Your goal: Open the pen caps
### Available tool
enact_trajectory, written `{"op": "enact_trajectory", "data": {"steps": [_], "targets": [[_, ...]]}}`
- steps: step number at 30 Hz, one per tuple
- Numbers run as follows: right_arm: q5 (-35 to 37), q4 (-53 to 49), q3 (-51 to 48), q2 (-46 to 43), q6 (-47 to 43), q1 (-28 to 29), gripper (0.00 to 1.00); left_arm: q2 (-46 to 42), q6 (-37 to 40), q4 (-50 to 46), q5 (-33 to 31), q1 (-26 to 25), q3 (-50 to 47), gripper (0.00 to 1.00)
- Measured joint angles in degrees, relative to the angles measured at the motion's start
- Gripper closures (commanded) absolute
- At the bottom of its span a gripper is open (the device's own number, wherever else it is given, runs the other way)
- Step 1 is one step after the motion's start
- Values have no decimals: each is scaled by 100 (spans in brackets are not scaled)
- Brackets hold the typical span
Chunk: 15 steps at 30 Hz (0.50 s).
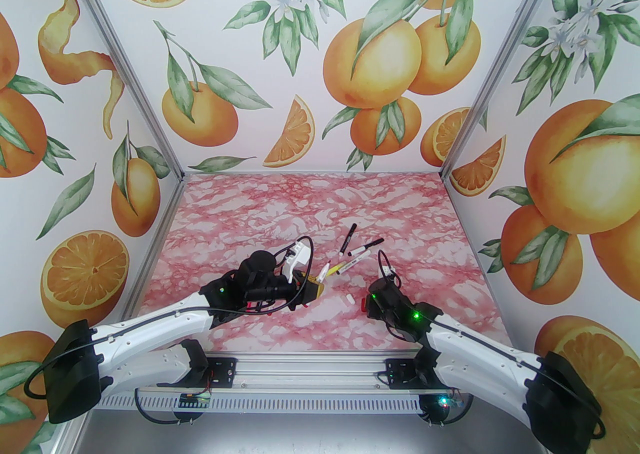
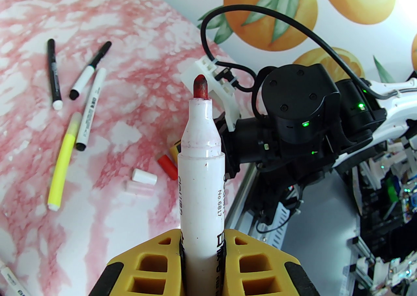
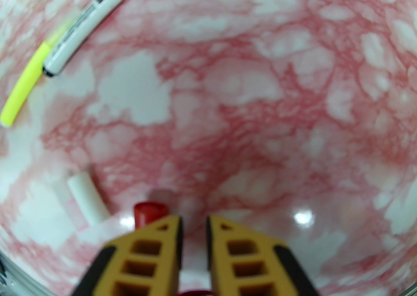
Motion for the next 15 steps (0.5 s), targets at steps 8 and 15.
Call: {"op": "enact_trajectory", "data": {"steps": [8,15], "targets": [[76,74,2,59,46,2,77,81,-20,13,63,0,-2,100],[162,76,39,234,87,2,74,94,-61,17,105,0,-2,100]]}}
